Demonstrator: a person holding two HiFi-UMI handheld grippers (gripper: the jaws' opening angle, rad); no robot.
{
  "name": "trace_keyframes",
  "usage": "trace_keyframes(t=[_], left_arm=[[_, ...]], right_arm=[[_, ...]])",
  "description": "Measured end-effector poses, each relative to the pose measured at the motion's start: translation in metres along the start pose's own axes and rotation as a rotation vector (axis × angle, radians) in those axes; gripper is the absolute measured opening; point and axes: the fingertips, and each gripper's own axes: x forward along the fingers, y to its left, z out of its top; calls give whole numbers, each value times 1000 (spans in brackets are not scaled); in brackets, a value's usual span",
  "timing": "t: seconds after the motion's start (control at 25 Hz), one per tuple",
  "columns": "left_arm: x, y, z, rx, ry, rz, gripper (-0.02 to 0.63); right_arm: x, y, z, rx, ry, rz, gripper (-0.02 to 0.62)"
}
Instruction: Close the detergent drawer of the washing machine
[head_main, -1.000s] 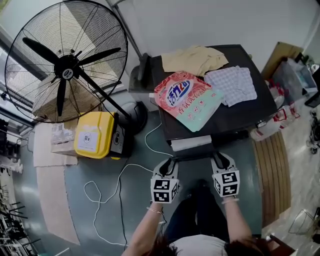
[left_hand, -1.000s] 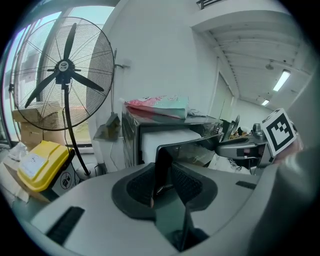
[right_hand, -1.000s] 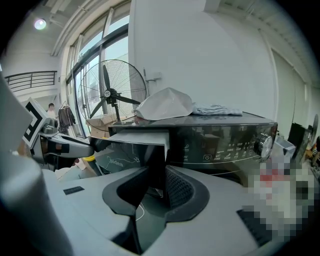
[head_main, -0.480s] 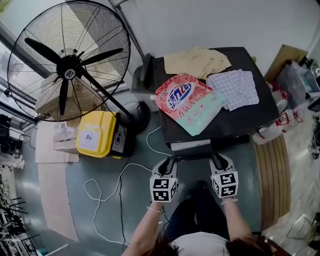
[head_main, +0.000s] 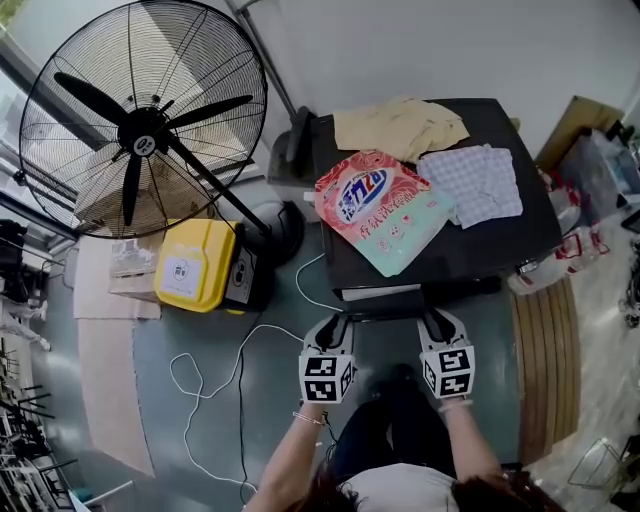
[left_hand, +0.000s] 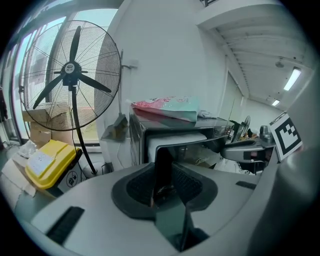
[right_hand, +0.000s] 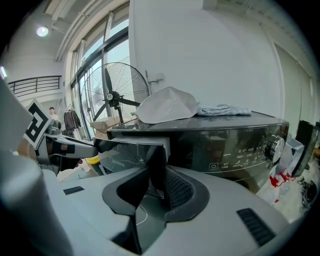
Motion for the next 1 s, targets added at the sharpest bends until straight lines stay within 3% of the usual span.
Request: trace_keyframes(t=[0.72, 1.0], left_arm=[[22, 14, 22, -11, 14, 57, 114], [23, 16, 21, -25, 13, 90, 115]], right_arm=[[24, -10, 22, 14, -9, -3, 121], [26, -10, 22, 19, -4, -40, 126]])
